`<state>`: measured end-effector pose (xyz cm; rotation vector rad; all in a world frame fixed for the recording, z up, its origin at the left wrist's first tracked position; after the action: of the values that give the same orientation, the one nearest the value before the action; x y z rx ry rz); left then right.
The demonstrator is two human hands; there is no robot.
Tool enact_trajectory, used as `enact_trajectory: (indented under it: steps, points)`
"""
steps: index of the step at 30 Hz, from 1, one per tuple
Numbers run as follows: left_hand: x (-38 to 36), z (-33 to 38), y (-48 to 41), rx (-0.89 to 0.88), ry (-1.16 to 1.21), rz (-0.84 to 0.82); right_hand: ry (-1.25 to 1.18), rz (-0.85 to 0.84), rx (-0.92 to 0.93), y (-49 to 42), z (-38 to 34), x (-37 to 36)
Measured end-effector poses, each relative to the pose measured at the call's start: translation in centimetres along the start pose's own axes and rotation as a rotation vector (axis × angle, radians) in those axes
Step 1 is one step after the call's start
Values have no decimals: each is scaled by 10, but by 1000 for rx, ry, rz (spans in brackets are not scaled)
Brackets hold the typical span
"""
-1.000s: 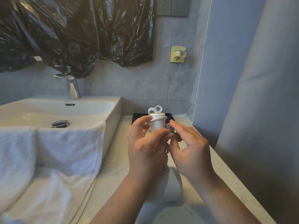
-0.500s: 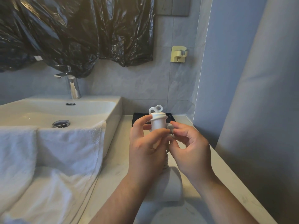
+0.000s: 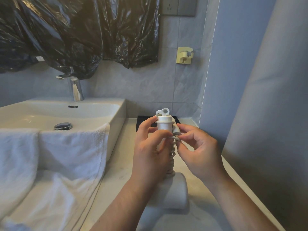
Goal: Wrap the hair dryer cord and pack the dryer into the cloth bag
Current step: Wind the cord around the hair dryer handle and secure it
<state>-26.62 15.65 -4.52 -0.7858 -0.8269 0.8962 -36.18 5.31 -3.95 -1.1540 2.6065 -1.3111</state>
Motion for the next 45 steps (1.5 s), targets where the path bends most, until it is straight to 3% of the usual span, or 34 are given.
enact_trajectory:
  steps: [8, 17, 23, 28, 35, 45]
  points:
    - [0, 2, 1, -10, -15, 4, -199, -7, 10, 0, 3, 3]
    - [0, -3, 1, 7, 4, 2, 13, 31, 74, 1, -1, 9]
    - [-1, -5, 0, 39, -22, -13, 297, 121, 209, 5, -9, 5]
    - [1, -2, 2, 17, -43, 10, 245, 172, 156, 11, -6, 2]
    - [0, 0, 4, -30, 27, -12, 468, 188, 279, 10, -18, 3]
    - [-1, 4, 2, -11, -8, 23, 463, 240, 311, 12, -18, 1]
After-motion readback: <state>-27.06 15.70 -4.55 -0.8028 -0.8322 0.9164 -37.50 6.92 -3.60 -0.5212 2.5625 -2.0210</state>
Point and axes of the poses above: each hand's wrist, its own y-axis away from the middle knuckle, its own x-axis out of the back of the hand, z = x × y, the point moved 4 cm from there along -y, towards the middle knuckle, and after that the axes turned 12 degrees about -z, right-handed, at the moved point
